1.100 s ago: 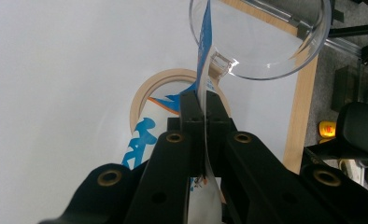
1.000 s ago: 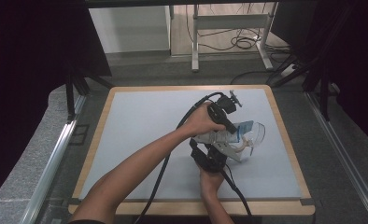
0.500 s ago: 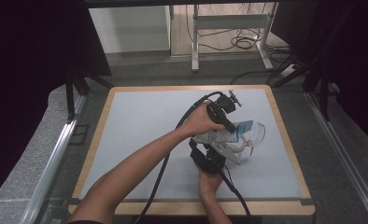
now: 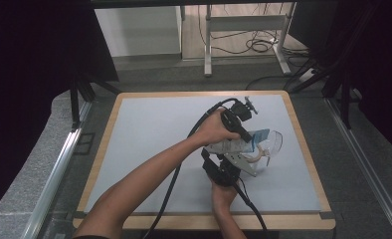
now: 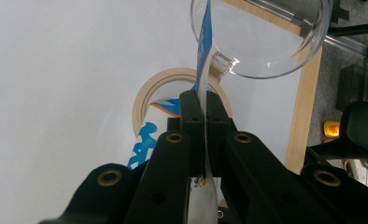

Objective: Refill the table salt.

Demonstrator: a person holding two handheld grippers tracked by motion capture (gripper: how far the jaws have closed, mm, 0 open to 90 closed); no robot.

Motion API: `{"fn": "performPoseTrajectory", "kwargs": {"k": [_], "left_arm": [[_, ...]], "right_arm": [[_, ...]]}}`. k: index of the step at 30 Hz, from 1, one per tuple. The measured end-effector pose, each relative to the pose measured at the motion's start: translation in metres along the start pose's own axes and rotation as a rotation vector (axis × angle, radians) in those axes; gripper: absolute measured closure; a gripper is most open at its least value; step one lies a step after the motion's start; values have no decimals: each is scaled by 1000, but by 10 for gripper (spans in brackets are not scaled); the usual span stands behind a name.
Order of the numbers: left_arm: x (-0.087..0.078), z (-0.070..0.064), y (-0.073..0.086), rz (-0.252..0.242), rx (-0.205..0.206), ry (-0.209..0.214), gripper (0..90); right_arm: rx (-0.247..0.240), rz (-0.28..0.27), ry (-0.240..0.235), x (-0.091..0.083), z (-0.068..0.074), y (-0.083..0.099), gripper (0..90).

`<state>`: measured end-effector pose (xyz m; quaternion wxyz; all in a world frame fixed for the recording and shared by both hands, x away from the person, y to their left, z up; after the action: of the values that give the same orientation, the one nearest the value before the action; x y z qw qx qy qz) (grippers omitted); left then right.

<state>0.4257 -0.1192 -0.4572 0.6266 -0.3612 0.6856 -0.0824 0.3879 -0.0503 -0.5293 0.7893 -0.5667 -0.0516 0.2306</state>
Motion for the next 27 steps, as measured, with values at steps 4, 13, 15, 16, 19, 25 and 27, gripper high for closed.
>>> {"fn": "performPoseTrajectory", "kwargs": {"k": [4, 13, 15, 16, 19, 25, 27], "left_arm": [[0, -1, 0, 0, 4, -1, 900], [0, -2, -1, 3, 4, 5, 900], [-1, -2, -1, 9, 10, 5, 900], [0, -2, -1, 9, 9, 4, 900], [0, -2, -2, 12, 10, 3, 900], [0, -3, -3, 2, 5, 6, 900], [1, -3, -4, 1, 4, 7, 900]], "right_arm": [[1, 2, 1, 0, 0, 0, 479], [-1, 5, 2, 0, -1, 1, 478], [-1, 4, 3, 0, -1, 0, 479], [1, 3, 0, 0, -1, 0, 479], [3, 2, 2, -1, -1, -1, 480], [-3, 2, 2, -1, -2, -1, 479], [1, 4, 2, -1, -2, -1, 479]]}}
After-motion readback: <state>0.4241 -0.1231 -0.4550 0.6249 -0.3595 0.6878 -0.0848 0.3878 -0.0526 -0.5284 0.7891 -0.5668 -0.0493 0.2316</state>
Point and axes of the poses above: each handheld gripper's, and its own axes: x roughly forward along the jaws, y roughly out of its underside, z roughly to its left, the point moved 10 cm from there along x, roughly forward along the jaws, and after that the axes turned 2 degrees about -z, right-handed, at the moved point
